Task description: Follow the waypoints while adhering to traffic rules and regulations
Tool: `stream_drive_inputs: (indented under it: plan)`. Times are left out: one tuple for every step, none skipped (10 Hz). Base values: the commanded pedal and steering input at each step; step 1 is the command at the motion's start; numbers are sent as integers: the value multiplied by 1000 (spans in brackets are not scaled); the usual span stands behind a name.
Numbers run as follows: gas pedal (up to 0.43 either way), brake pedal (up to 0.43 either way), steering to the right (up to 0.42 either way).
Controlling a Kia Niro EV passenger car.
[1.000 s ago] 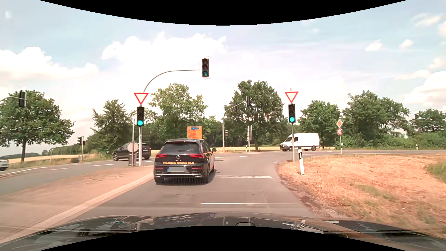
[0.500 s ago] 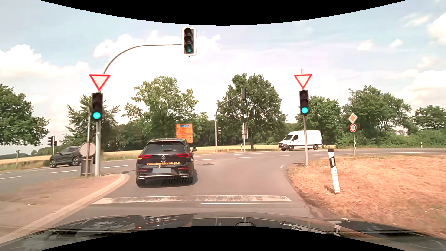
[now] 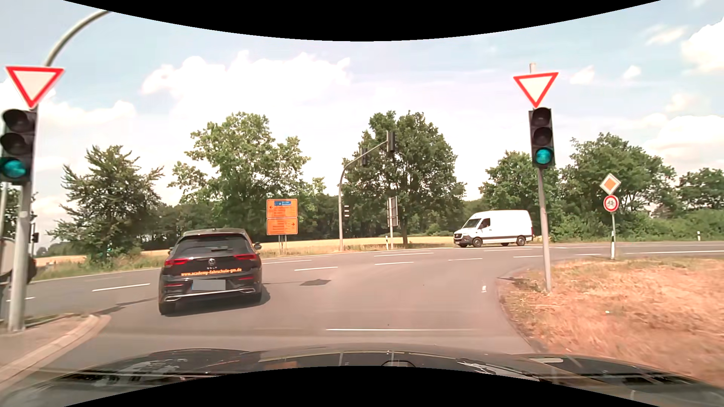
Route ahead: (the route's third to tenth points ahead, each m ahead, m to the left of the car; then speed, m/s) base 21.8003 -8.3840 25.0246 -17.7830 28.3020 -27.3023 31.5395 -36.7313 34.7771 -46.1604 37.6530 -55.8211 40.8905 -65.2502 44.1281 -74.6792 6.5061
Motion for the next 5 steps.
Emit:
stream_drive_inputs:
  plan:
    - [138,0,33]
    - [138,0,43]
    - [138,0,60]
    - [138,0,80]
    - [138,0,102]
